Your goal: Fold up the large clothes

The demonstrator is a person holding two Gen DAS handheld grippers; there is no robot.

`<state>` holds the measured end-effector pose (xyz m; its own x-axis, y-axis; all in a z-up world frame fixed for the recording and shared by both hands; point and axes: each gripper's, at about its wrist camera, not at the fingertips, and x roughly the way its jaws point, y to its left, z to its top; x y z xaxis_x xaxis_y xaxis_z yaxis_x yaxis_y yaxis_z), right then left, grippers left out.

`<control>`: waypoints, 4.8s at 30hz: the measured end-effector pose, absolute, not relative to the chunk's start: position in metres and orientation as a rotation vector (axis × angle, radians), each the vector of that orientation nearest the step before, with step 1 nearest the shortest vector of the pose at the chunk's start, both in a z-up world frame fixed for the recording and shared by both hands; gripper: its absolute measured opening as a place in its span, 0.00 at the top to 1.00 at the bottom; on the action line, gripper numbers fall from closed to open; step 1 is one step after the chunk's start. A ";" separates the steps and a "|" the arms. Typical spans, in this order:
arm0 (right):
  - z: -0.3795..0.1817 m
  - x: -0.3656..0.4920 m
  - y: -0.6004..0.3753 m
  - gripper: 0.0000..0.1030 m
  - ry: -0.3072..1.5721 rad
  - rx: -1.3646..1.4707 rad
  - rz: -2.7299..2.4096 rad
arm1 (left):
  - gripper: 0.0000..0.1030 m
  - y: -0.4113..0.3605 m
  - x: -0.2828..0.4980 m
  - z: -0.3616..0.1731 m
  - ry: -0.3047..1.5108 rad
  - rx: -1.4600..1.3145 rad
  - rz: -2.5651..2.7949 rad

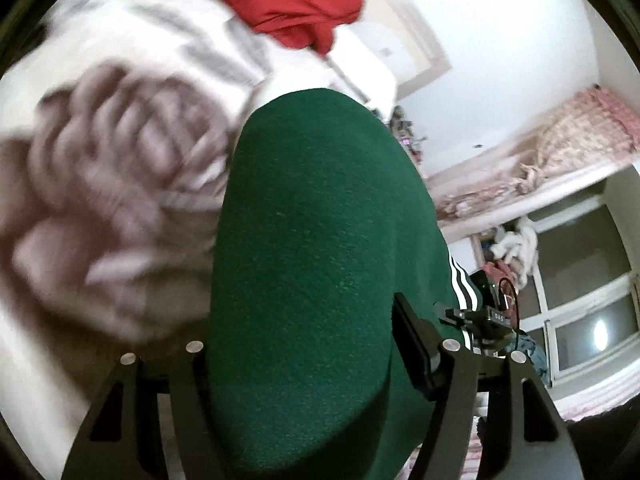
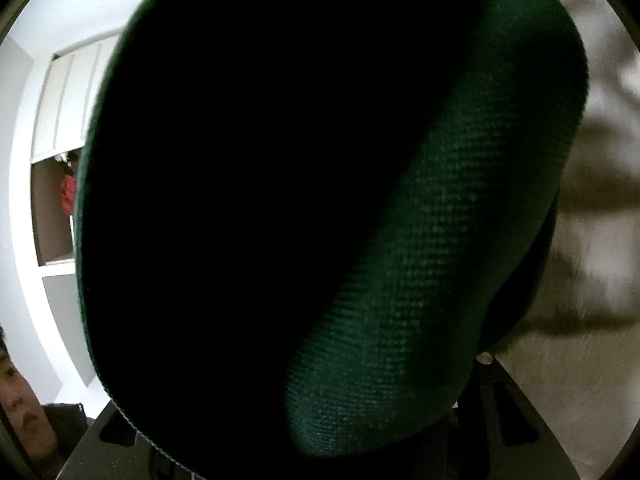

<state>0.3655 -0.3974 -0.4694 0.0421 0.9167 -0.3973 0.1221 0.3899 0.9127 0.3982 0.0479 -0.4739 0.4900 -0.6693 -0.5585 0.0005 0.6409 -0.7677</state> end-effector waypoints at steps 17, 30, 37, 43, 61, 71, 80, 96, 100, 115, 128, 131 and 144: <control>-0.424 0.671 -0.417 0.58 1.326 0.902 0.632 | 0.37 0.054 0.699 -0.539 1.082 -0.730 -0.490; -0.500 0.719 -0.372 0.33 1.440 0.831 0.450 | 0.30 0.044 0.689 -0.539 1.168 -0.618 -0.405; -0.416 0.651 -0.327 0.21 1.374 0.276 0.122 | 0.03 0.016 0.644 -0.489 1.055 -0.275 -0.196; -0.346 0.549 -0.332 0.13 1.236 -0.003 -0.159 | 0.00 -0.015 0.602 -0.443 0.952 -0.083 -0.031; -0.141 0.355 -0.299 0.10 1.034 0.012 -0.311 | 0.00 -0.053 0.442 -0.253 0.858 -0.041 0.010; 0.020 0.208 -0.279 0.10 0.918 0.008 -0.301 | 0.00 -0.062 0.328 -0.139 0.792 -0.011 -0.016; 0.114 0.093 -0.258 0.10 0.812 -0.001 -0.284 | 0.00 -0.054 0.253 -0.086 0.764 -0.046 -0.012; 0.184 0.001 -0.231 0.09 0.734 -0.017 -0.240 | 0.00 -0.046 0.194 -0.057 0.713 -0.047 0.031; 0.190 -0.004 -0.232 0.08 0.727 -0.016 -0.231 | 0.00 -0.047 0.186 -0.056 0.699 -0.042 0.047; 0.203 -0.006 -0.236 0.06 0.697 -0.022 -0.212 | 0.00 -0.043 0.175 -0.048 0.653 -0.030 0.087; 0.205 -0.001 -0.243 0.05 0.689 -0.023 -0.183 | 0.00 -0.047 0.174 -0.044 0.645 -0.022 0.092; 0.205 0.002 -0.243 0.05 0.693 -0.023 -0.176 | 0.00 -0.047 0.175 -0.043 0.650 -0.020 0.091; 0.203 0.006 -0.250 0.05 0.689 -0.020 -0.174 | 0.00 -0.052 0.173 -0.040 0.637 -0.004 0.089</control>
